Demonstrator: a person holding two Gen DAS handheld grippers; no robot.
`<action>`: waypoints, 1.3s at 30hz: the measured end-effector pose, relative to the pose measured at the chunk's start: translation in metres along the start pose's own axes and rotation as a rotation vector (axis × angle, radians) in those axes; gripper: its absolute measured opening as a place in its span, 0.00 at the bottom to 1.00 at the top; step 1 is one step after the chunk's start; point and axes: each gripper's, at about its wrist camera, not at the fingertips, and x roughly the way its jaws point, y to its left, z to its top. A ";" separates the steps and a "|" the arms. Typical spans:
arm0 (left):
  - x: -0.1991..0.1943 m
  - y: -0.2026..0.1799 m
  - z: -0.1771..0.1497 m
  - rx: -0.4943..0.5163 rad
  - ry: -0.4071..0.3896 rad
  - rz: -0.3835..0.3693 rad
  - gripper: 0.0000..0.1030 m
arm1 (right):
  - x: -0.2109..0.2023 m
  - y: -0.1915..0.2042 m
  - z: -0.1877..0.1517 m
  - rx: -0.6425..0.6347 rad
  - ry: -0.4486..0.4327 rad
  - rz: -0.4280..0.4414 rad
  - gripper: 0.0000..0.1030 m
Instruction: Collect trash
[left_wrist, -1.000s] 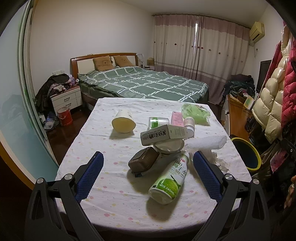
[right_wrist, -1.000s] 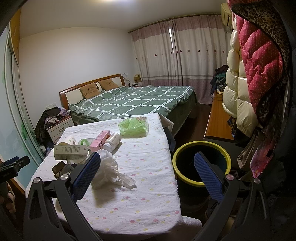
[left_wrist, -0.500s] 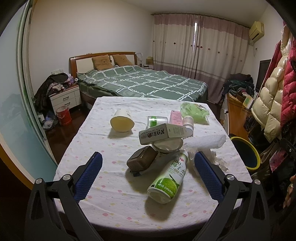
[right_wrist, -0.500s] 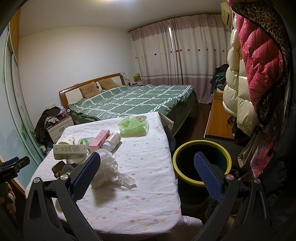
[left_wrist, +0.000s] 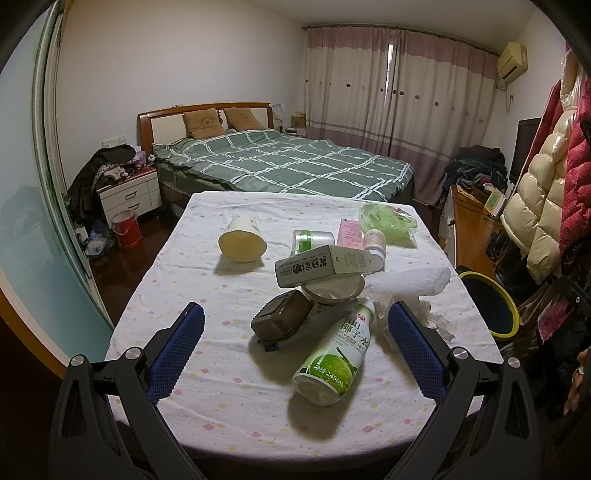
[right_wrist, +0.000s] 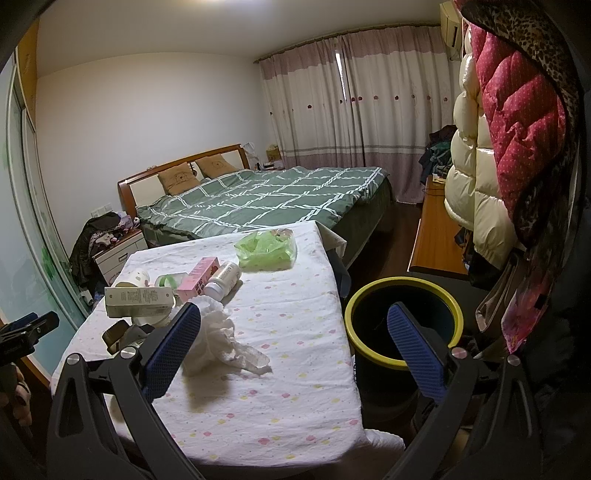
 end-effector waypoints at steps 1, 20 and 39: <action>0.000 0.000 0.001 0.000 0.001 -0.001 0.95 | 0.000 0.000 0.000 0.000 0.001 0.000 0.94; 0.028 0.016 0.017 -0.021 0.029 0.011 0.95 | 0.039 0.005 0.006 -0.003 0.063 0.031 0.94; 0.118 0.048 0.080 -0.026 0.002 0.051 0.95 | 0.297 0.018 0.093 -0.010 0.282 0.047 0.88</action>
